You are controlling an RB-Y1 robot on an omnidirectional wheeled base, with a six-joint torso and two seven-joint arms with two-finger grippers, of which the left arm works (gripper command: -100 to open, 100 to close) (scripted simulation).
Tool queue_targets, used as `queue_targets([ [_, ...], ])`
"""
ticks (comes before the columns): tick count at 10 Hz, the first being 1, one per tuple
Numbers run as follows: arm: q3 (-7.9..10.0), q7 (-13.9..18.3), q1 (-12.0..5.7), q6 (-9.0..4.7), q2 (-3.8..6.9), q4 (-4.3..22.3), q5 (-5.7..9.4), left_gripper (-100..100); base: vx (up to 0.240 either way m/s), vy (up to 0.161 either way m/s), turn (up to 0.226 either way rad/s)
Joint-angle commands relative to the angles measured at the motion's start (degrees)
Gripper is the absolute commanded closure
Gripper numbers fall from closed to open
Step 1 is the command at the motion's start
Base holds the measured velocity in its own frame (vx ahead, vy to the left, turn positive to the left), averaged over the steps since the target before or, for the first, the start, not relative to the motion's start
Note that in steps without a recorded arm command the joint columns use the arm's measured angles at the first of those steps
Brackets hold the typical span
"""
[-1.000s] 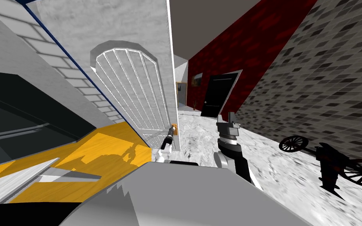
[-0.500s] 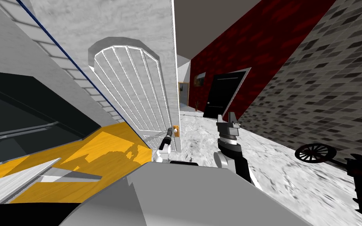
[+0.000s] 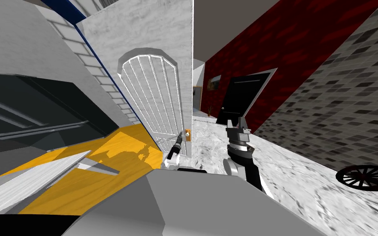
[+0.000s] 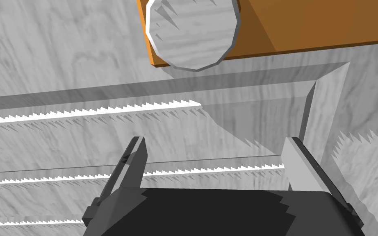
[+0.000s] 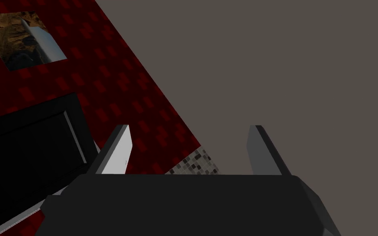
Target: Push the door open
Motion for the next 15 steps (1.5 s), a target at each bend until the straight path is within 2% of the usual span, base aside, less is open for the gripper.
queue_targets([
  [1,-2.68,-0.5,1.63,-0.23,0.43,-1.2,0.24,-100,-0.052,0.014,0.184],
  [6,-10.68,-2.6,5.69,-0.53,-0.13,-4.5,0.91,-100,-0.040,0.019,0.206],
  [9,-14.76,-3.6,7.77,-0.68,-1.13,-6.2,1.25,-100,-0.043,-0.001,0.167],
  [12,-18.10,-4.4,9.46,-0.81,-2.46,-7.6,1.52,-100,-0.045,-0.015,0.140],
  [13,-17.31,-4.1,9.17,-0.72,-1.85,-7.5,1.53,-100,-0.021,-0.016,0.024],
  [14,-17.06,-4.0,8.64,-0.55,-0.32,-7.1,1.44,-100,0.126,-0.027,-0.020],
  [15,-16.82,-4.0,8.28,-0.46,0.14,-6.8,1.37,-100,0.207,-0.070,-0.012],
])
